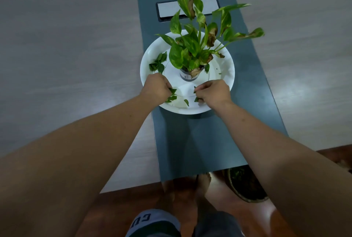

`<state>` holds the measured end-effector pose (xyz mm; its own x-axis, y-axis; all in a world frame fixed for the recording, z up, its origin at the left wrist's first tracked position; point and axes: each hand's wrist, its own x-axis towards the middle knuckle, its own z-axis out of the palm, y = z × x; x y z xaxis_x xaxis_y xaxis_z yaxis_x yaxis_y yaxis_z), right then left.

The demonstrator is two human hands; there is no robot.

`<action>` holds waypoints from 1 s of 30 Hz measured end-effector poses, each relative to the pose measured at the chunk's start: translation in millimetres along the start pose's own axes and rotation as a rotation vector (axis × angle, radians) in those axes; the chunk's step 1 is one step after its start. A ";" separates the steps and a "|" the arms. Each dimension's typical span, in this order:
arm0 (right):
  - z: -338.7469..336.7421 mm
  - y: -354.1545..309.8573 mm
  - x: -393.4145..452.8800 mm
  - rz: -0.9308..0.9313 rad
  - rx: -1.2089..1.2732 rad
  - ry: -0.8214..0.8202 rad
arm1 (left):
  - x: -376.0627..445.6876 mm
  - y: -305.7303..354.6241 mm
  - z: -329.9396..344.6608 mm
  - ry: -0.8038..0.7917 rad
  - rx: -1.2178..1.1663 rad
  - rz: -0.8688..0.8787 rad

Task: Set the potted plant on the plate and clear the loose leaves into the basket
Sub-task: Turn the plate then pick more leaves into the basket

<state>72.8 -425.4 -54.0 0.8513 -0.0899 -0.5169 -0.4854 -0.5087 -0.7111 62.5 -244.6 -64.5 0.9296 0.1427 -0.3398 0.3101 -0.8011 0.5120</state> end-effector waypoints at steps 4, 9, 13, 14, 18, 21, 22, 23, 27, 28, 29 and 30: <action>15.3 2.3 -0.5 -0.156 -0.352 -0.047 | 0.2 -1.3 -3.1 0.003 0.005 -0.004; 34.9 -2.9 -1.9 -0.227 -0.627 -0.071 | -0.7 -2.9 -4.1 0.002 0.017 -0.006; 43.5 0.4 -3.3 -0.253 -0.671 -0.002 | 2.1 -4.8 -1.0 -0.002 -0.006 -0.005; 44.0 2.2 -2.0 -0.265 -0.664 0.013 | 2.7 -5.1 -0.4 -0.006 -0.010 -0.003; 38.3 5.5 3.9 -0.253 -0.576 0.010 | 3.2 -5.8 0.2 -0.027 -0.065 -0.020; 29.4 -2.0 2.2 -0.041 -0.224 0.037 | 4.0 -6.5 -2.0 -0.047 -0.124 -0.053; 25.6 -3.9 1.3 0.014 -0.111 0.054 | 4.4 -6.4 -3.0 -0.054 -0.149 -0.074; 20.7 -5.0 0.4 0.061 -0.015 0.053 | 4.7 -5.9 -4.1 -0.058 -0.174 -0.095; -3.5 -5.5 -5.5 0.156 0.288 0.003 | 2.3 0.0 -2.5 -0.090 -0.315 -0.175; -8.7 -5.4 -7.4 0.157 0.355 -0.007 | 0.8 2.6 -1.0 -0.093 -0.364 -0.199; -13.9 -4.9 -10.4 0.152 0.414 -0.010 | -0.7 6.2 1.4 -0.097 -0.402 -0.222; -21.9 -3.1 -15.2 0.145 0.465 0.000 | -3.0 13.1 5.8 -0.109 -0.425 -0.237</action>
<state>65.8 -441.2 -33.5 0.7684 -0.1317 -0.6262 -0.6364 -0.0544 -0.7695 62.6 -258.9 -61.3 0.8044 0.2121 -0.5549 0.5853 -0.4429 0.6792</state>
